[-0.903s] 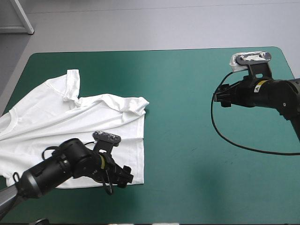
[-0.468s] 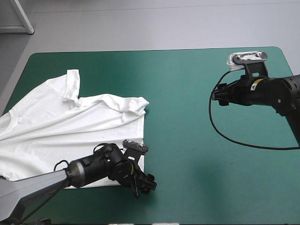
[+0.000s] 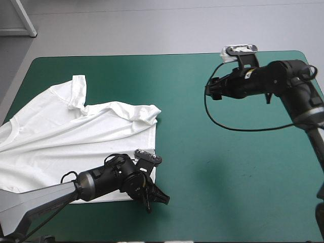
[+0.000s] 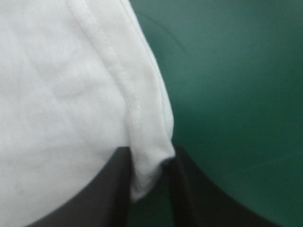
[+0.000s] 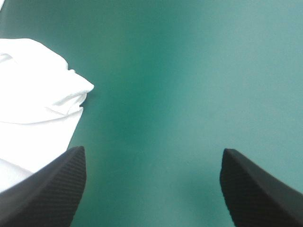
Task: Fold the cloth
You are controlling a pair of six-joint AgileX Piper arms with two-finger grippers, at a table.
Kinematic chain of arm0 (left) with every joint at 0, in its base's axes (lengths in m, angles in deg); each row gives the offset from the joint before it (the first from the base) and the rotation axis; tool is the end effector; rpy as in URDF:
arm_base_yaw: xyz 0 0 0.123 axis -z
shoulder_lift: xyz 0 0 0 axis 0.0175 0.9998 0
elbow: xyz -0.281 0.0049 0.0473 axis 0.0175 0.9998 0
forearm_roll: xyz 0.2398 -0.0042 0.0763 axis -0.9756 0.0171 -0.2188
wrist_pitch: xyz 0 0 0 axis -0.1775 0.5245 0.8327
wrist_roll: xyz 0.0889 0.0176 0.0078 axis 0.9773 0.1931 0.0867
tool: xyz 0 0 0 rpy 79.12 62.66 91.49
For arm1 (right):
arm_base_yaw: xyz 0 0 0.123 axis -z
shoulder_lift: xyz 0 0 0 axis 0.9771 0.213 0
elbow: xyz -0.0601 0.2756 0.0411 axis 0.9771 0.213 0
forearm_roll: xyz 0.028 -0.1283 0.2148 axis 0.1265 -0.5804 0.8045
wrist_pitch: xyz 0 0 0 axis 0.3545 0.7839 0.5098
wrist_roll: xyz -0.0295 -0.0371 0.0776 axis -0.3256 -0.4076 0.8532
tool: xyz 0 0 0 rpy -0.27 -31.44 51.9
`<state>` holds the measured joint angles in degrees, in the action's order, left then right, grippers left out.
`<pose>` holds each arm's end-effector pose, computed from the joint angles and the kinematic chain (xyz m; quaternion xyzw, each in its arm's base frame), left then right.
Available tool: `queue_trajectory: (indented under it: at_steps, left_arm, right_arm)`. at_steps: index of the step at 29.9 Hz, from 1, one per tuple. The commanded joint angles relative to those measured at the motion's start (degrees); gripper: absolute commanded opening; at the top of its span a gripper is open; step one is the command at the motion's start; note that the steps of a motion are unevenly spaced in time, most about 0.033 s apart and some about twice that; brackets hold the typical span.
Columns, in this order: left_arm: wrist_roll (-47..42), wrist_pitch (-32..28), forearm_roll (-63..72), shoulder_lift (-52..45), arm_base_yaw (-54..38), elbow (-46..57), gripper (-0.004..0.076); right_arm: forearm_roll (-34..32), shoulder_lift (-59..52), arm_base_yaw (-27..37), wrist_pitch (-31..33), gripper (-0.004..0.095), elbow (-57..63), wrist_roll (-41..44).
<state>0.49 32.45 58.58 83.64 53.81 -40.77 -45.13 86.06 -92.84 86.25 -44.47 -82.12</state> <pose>0.1521 -0.2158 0.2117 0.2194 0.9690 -0.0762 0.0844 0.3087 0.1029 0.4173 -0.1317 0.9115 0.1555 0.3573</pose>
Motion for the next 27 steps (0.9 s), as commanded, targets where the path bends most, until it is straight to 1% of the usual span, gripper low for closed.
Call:
queue_trajectory:
  at_steps: [1,4,7,12,14,16,20,23,25,27]
  left_arm:
    - [-0.8,-3.2,3.9,-0.4,0.8,-0.4,-0.0007]
    - [-1.1,-3.4,5.7,-0.4,0.8,-0.4,-0.0007]
    - [-1.1,-3.2,7.5,-0.4,0.9,-0.4,-0.0009]
    - [-2.3,-3.6,8.4,-0.4,2.4,-0.4,-0.0009]
    - [-2.3,-3.5,9.1,-0.4,2.6,-0.4,-0.0009]
    - [-2.3,-2.9,9.6,-0.4,3.1,-0.4,-0.0009]
    - [-2.1,-1.0,11.0,-0.4,3.1,-0.4,-0.0009]
    - [-2.1,-0.5,11.2,-0.4,3.6,-0.4,-0.0009]
    - [-1.9,-0.3,12.1,-0.4,3.6,-0.4,-0.0009]
    - [-1.6,-0.3,12.3,-0.4,4.4,-0.4,-0.0009]
  right_arm:
    - [1.2,4.9,-3.5,-3.1,0.0723,-6.8,-1.2]
    - [1.2,11.6,-5.7,-3.2,0.0712,-12.1,-1.7]
    - [2.2,17.3,-5.9,-2.8,0.0693,-16.8,-2.9]
    - [9.5,25.0,-6.6,-2.0,0.0672,-23.0,-7.9]
    - [10.0,27.3,-7.6,-1.2,0.0658,-24.7,-7.9]
    - [10.9,29.6,-8.7,0.9,0.0651,-25.8,-7.8]
    - [14.5,32.8,-11.1,0.8,0.0650,-25.9,-8.9]
    - [14.3,35.0,-14.0,-1.1,0.0650,-25.9,-9.7]
    - [12.7,36.6,-15.6,-3.8,0.0644,-25.9,-9.5]
    - [10.3,38.2,-16.5,-6.9,0.0642,-25.9,-7.2]
